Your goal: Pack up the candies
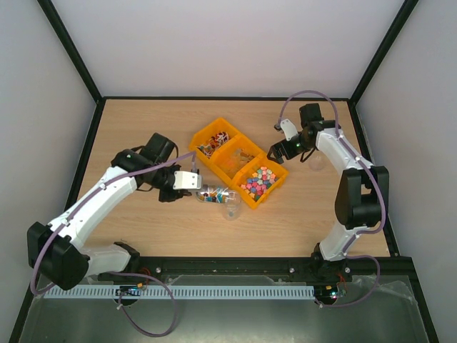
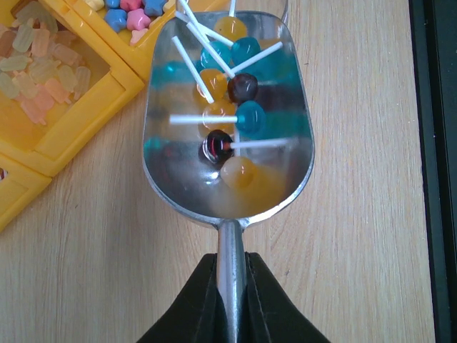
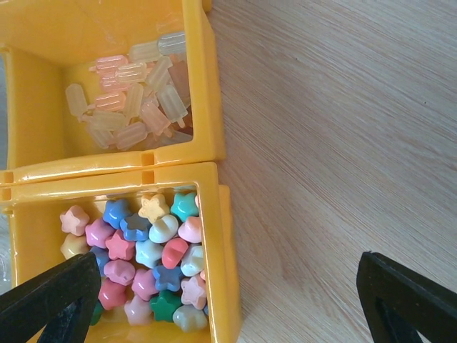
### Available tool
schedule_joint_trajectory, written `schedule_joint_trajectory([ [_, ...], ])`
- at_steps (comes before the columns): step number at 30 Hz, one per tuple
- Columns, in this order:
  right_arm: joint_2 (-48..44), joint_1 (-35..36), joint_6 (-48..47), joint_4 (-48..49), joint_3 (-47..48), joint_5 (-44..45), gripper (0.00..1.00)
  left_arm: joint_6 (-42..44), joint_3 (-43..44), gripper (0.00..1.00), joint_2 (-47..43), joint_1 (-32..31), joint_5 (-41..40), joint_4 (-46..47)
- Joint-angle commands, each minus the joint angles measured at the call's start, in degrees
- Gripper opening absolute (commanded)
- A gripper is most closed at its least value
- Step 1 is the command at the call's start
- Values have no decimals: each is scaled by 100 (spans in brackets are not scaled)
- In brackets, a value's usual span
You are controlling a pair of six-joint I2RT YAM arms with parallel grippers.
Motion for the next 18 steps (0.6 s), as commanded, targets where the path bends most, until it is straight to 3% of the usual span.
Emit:
schedule_joint_trajectory([
  [1, -183, 7, 86, -6, -98, -142, 99, -46, 200, 2, 47, -75, -76, -195],
  [18, -119, 3, 70, 59, -106, -180, 98, -83, 551, 2, 275, -195, -255, -389],
])
